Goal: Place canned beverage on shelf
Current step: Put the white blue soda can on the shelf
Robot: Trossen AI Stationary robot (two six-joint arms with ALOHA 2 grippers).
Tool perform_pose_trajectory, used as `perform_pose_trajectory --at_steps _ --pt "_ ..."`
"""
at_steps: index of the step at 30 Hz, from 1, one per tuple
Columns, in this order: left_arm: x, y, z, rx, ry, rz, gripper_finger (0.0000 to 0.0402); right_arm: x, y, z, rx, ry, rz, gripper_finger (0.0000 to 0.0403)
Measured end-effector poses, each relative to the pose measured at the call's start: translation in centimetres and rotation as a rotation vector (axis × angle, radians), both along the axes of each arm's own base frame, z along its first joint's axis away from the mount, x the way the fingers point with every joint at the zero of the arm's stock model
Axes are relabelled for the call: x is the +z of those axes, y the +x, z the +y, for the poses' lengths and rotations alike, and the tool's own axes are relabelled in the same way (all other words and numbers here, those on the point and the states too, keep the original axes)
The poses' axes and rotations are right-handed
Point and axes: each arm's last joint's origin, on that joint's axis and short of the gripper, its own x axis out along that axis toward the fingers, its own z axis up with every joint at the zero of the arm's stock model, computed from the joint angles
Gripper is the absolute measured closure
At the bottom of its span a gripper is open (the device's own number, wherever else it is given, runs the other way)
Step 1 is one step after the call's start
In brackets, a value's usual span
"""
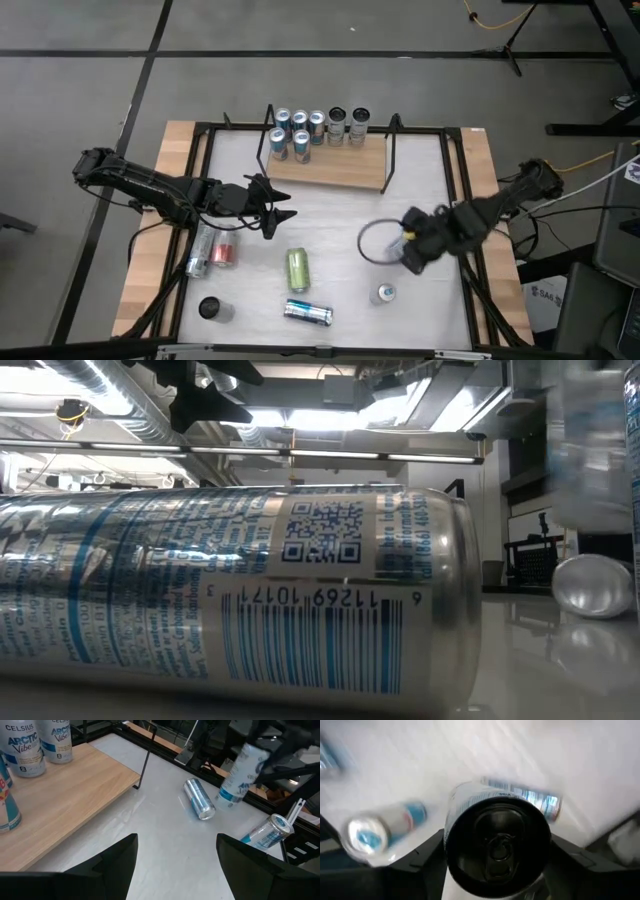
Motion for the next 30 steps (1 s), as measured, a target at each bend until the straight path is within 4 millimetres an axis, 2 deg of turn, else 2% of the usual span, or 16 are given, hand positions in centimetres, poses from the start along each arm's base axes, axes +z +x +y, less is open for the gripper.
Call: perform_pose_trajectory --at_steps 8,14,18,22,30 --pt "0.0 0.0 0.0 -0.004 0.011 0.003 0.0138 3.6 2.3 -5.0 0.125 -0.103 -0.143 0.0158" --pt "0.0 0.0 0.0 -0.019 0.057 0.013 0.0138 5.2 4.1 -8.7 0.319 -0.227 -0.266 0.0158" --pt "0.0 0.0 0.1 0.017 0.076 0.012 0.0138 5.7 5.2 -11.6 0.462 -0.318 -0.322 0.0157" --pt "0.0 -0.1 0.3 0.064 0.087 0.007 0.0138 5.4 5.6 -15.0 0.551 -0.360 -0.294 0.0157" --pt "0.1 -0.1 0.5 0.137 0.109 0.000 0.0138 4.6 4.9 -21.1 0.613 -0.446 -0.164 0.0157"
